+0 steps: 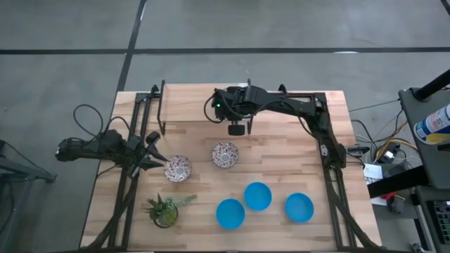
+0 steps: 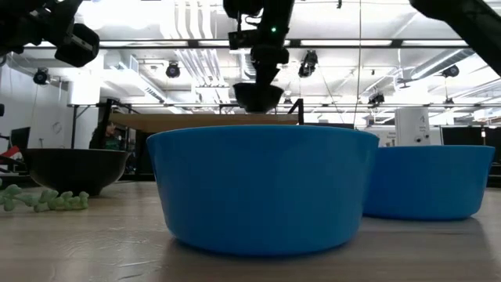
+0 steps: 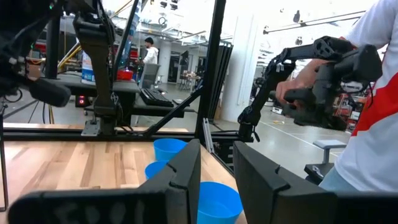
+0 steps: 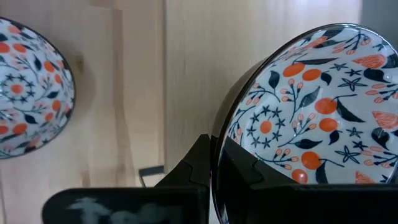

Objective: Pick & Place Mini bowls
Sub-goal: Put the white patterned bowl on the shelf, then stack the white patterned bowl on the white patterned bowl on the shelf

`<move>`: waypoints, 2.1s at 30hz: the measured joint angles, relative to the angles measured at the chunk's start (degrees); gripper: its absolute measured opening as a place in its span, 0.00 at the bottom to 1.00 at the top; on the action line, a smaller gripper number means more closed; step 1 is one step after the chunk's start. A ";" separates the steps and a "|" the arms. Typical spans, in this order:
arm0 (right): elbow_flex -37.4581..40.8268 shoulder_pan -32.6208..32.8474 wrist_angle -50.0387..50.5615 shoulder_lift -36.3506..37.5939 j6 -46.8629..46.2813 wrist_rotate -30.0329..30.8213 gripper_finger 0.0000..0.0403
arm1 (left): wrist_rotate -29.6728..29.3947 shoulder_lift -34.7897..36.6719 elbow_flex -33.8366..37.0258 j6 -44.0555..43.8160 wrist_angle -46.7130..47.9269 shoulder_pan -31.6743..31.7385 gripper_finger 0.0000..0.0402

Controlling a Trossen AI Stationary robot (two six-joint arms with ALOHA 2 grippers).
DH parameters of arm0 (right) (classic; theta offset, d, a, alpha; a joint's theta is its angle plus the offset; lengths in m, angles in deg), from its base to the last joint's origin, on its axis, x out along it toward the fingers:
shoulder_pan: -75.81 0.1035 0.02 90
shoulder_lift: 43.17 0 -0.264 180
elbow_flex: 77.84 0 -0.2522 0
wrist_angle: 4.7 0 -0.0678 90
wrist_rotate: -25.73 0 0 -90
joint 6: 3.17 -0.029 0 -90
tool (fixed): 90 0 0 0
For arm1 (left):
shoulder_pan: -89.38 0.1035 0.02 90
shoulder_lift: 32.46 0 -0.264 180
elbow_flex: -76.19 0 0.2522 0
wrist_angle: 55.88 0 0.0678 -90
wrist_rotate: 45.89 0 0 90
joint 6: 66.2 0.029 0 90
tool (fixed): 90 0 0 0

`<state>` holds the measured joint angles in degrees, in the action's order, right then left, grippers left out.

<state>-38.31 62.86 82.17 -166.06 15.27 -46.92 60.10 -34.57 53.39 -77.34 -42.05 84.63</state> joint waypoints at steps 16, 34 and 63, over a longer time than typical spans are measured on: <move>-0.33 -2.62 -0.17 -0.87 0.22 -0.63 0.03 | 0.01 -0.02 0.00 0.00 0.01 0.00 0.22; -0.03 -2.95 -1.70 -0.87 -0.26 -5.27 0.04 | 0.02 0.00 0.00 0.00 0.01 -0.01 0.22; -1.95 -0.55 -1.94 3.43 -8.17 -3.91 0.37 | 0.00 -0.02 0.00 0.00 0.01 0.02 0.22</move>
<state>-40.26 62.31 80.23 -162.64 7.10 -50.83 60.10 -34.59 53.39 -77.34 -42.04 84.65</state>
